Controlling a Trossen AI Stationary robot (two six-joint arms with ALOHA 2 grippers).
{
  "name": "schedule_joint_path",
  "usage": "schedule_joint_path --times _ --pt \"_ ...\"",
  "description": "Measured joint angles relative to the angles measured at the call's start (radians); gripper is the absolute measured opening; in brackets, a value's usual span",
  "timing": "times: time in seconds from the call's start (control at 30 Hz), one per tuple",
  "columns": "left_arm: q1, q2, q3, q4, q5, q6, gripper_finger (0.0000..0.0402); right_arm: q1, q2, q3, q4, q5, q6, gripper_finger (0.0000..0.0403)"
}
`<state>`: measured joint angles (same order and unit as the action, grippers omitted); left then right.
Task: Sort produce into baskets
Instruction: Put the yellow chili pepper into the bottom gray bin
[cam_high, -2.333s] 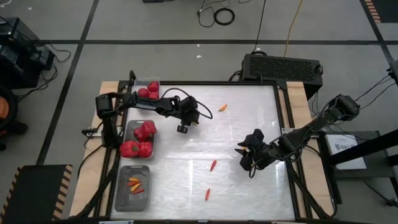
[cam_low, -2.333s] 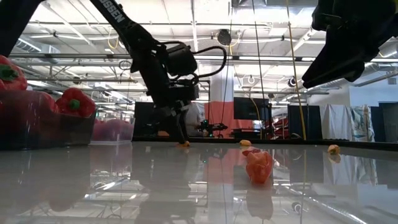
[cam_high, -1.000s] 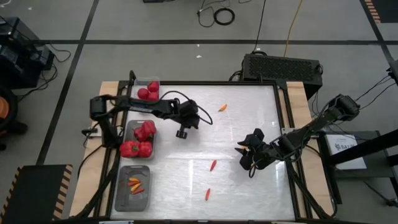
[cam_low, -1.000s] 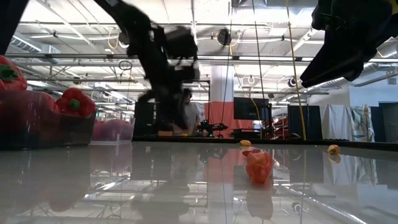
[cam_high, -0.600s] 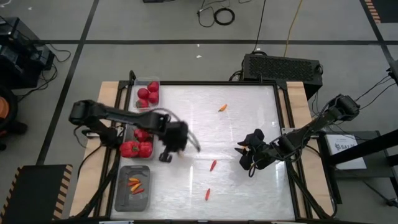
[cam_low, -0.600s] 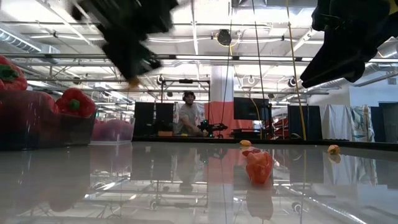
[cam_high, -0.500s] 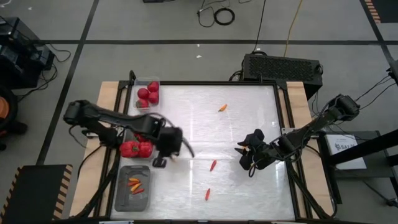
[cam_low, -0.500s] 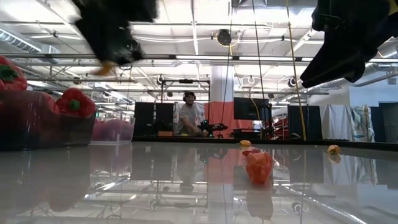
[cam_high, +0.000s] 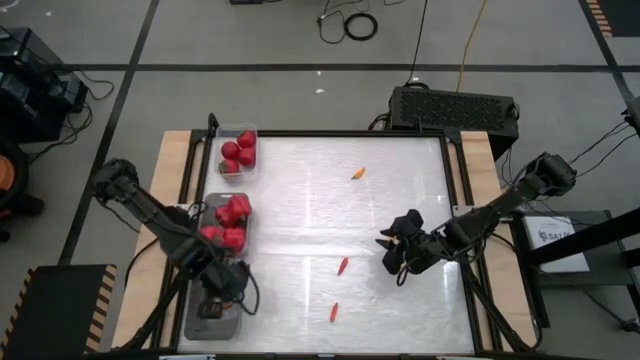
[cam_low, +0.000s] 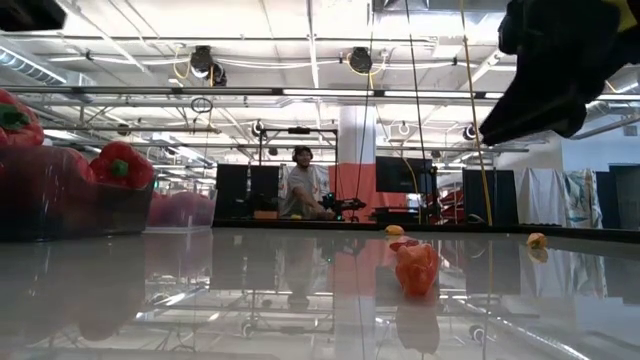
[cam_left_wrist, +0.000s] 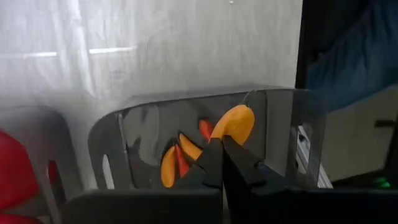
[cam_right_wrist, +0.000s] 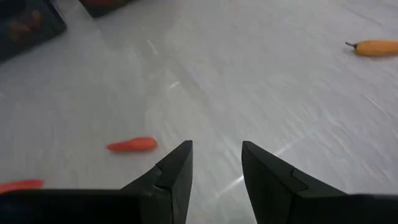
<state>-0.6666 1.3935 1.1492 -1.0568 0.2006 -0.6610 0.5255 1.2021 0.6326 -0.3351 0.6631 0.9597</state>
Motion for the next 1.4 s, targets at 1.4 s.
schedule_joint_path --times 1.4 --pt "0.372 0.012 -0.291 1.104 -0.542 0.723 0.0125 -0.16 0.104 0.0 0.021 -0.062 -0.021 0.013"
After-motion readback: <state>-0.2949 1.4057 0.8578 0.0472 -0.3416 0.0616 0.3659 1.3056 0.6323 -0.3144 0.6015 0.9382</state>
